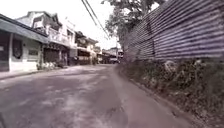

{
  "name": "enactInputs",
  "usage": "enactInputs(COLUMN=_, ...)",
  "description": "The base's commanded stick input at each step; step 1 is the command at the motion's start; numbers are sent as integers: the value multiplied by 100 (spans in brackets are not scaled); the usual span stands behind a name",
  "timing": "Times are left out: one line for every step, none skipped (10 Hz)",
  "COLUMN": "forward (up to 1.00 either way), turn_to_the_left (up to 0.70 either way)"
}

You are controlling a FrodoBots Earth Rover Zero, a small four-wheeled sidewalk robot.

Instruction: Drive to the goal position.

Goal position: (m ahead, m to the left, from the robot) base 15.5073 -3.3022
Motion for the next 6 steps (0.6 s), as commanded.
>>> enactInputs(forward=70, turn_to_the_left=0)
enactInputs(forward=70, turn_to_the_left=0)
enactInputs(forward=70, turn_to_the_left=0)
enactInputs(forward=70, turn_to_the_left=0)
enactInputs(forward=70, turn_to_the_left=0)
enactInputs(forward=70, turn_to_the_left=0)
